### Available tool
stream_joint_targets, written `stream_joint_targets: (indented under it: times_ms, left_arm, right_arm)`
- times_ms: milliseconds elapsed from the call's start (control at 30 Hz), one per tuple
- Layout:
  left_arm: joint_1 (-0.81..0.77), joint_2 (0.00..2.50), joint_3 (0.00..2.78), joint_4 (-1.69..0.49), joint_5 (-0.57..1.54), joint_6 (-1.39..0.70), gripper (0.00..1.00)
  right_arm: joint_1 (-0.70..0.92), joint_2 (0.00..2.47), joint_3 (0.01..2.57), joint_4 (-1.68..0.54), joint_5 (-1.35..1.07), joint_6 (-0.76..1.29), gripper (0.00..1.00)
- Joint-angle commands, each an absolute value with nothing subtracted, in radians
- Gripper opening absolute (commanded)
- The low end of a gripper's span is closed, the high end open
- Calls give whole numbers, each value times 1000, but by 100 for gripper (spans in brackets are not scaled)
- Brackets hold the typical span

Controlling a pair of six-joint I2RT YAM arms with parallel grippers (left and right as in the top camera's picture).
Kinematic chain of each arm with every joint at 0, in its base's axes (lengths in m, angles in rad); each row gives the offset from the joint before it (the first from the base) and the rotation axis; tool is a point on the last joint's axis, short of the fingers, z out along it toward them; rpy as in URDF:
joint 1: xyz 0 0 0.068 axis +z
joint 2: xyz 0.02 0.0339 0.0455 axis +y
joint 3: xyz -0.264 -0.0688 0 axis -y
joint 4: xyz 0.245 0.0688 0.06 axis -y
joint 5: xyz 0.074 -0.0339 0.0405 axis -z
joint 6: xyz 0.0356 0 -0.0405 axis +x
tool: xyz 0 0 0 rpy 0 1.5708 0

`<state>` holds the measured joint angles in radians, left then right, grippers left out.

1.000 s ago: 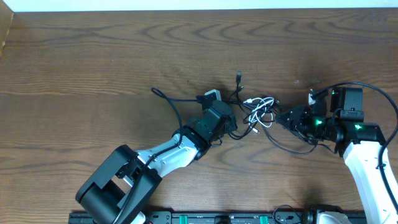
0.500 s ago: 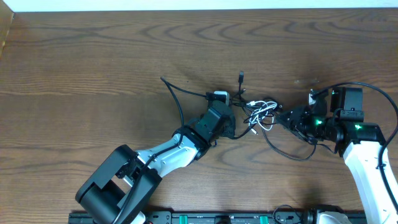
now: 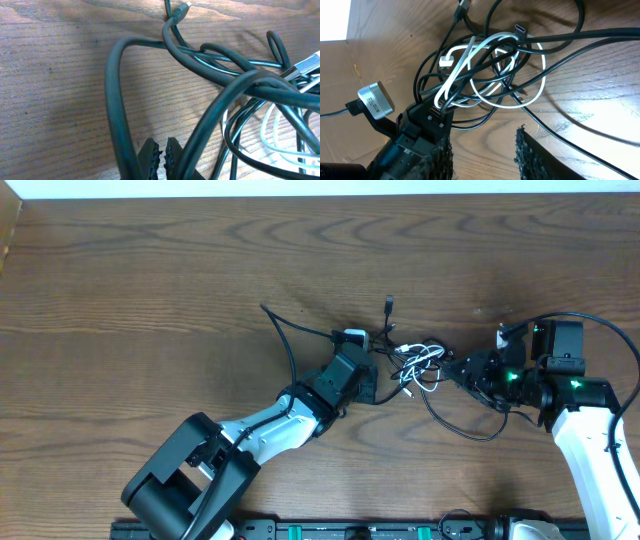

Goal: Untangle cables
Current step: 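Lift the right gripper up and right, pulling the cable from the left gripper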

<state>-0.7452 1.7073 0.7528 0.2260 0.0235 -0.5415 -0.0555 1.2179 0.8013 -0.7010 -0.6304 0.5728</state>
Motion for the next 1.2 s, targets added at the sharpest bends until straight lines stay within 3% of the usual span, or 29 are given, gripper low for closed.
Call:
stream_joint_targets:
  times_ms: [0,300,433,667,967,1167]
  left_arm:
    - [-743,1711,752,218,17,-516,8]
    - [-743,1711,753,218,17,-430,8]
    - [-743,1711,753,218,17,-430,8]
    - [-743,1711,753,218,17,-430,8]
    - [-743,1711,753,218,17,-430,8]
    - [-743,1711,753,218,17,-430,7]
  right_arm:
    - [-51,1219,804,-714,-627,572,36]
    - [-50,1220,804,-590,-627,727,34]
    - [-49,1232,804,-564,-626,826,29]
    - [51,1312,804,-506,-601,950,27]
    - [69,1339,804,-347,-605,958,1]
    - [69,1339,804,-298,-666,886,1]
